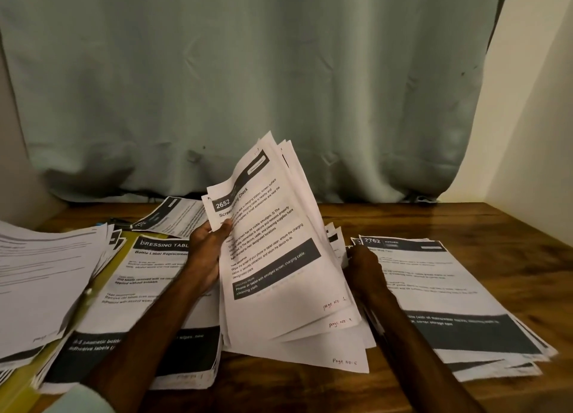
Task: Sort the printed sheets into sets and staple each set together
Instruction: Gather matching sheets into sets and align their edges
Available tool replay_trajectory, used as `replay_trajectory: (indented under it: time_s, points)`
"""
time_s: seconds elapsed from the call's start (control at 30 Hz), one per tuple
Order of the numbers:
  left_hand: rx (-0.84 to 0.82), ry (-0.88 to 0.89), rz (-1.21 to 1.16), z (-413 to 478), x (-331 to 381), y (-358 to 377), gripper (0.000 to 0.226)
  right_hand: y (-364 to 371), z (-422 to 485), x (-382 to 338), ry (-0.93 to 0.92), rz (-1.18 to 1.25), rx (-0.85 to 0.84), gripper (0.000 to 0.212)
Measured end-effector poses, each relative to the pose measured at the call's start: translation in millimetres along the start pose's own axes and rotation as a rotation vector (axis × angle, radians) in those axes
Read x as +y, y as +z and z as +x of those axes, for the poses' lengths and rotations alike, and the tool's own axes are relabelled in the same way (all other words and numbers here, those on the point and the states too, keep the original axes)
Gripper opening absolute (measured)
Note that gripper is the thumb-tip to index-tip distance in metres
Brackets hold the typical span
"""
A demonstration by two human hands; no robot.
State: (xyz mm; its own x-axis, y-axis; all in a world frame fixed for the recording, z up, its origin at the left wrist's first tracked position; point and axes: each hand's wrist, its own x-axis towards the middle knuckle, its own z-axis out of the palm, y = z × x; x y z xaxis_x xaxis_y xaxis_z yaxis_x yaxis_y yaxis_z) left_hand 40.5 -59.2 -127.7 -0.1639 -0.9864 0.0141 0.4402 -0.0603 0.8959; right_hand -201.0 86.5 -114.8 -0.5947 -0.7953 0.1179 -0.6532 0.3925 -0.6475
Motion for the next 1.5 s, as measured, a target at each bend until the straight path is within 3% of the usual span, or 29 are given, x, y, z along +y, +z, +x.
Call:
replay_trajectory:
  time_s: [0.33,0.5,1.0,1.23,1.5]
  points:
    - [-0.050,0.030,0.019,-5.2,2.1,1.5,0.023,-10.0,5.4,4.9,-0.026,0.866,0.151,0.015]
    - [-0.087,0.021,0.003,-4.2,0.8,3.8,0.017,-18.4,2.1,-2.1,-0.026,1.088,0.155,0.017]
    - [-0.099,0.033,0.045,2.9,-6.0,1.2,0.027,-19.4,8.2,4.8,-0.013,1.153,0.158,0.027]
    - [-0.097,0.068,0.086,2.7,-5.4,3.8,0.028,-19.4,7.2,4.2,-0.075,1.066,0.163,0.021]
    - [-0.195,0.115,0.035,-14.3,-11.5,21.0,0.033,-12.4,1.4,-1.8,-0.131,1.029,-0.073,0.033]
